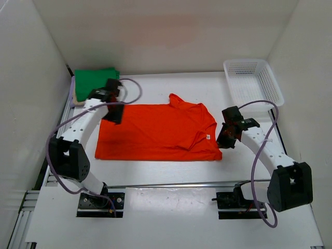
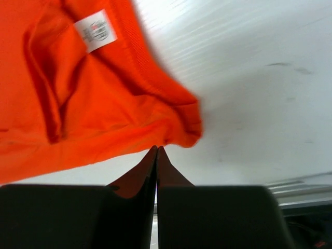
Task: Fold and stack the t-shirts
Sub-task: Fold the flattened tshirt in 1/3 of the way
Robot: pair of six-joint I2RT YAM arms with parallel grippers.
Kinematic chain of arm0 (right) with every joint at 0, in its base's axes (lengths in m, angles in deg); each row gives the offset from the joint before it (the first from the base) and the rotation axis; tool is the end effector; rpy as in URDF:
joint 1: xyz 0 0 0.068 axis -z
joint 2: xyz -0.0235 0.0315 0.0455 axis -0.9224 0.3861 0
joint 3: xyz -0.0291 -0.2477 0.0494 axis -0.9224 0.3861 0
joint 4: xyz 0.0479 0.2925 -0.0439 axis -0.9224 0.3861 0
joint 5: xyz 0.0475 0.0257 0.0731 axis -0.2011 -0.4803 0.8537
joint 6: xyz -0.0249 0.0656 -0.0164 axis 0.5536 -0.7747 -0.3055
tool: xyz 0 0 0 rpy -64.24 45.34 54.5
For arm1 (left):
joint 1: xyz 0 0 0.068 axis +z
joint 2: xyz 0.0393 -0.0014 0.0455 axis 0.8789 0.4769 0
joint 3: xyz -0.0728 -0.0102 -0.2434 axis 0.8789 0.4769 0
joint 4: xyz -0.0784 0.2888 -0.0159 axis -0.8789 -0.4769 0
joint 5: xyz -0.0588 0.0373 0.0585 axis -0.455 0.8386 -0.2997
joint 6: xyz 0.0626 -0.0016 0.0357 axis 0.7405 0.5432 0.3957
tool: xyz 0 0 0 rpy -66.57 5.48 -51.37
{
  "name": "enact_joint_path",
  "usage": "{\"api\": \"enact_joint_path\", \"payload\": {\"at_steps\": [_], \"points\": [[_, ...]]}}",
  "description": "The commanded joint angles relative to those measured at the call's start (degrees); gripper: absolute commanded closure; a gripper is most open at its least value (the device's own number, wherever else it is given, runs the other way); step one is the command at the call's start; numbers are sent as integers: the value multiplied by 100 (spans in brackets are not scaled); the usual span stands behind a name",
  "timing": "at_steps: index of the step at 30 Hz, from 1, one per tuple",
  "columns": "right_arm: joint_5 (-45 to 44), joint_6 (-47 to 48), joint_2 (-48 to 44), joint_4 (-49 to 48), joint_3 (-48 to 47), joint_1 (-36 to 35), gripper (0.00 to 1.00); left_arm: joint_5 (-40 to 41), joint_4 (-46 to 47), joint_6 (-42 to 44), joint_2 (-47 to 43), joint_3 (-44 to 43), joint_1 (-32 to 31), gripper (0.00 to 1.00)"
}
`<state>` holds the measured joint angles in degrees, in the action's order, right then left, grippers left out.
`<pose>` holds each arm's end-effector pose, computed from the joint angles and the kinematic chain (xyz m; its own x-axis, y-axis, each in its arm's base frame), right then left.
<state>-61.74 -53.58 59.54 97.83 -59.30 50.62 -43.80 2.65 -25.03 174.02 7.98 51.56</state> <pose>0.2723 0.0732 0.1779 -0.8359 0.3895 -0.3868 0.3603 0.9209 0.1486 0.3505 -0.0392 0.2410 -0.9363 0.1640 -0.3106 0.0473 0.9351 0.3512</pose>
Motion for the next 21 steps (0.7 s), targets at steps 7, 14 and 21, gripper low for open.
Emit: {"api": "enact_joint_path", "payload": {"at_steps": [7, 14, 21], "points": [[1258, -829, 968, -1437, 717, 58, 100, -1817, 341, 1, 1002, -1042, -3826, 18], [1531, -1366, 916, -2071, 1473, 489, 100, -2292, 1080, 1, 2190, -1508, -4576, 18], [1592, -1366, 811, -2071, 1710, 489, 100, -2240, 1300, 1, 3087, -2079, -4691, 17]]}}
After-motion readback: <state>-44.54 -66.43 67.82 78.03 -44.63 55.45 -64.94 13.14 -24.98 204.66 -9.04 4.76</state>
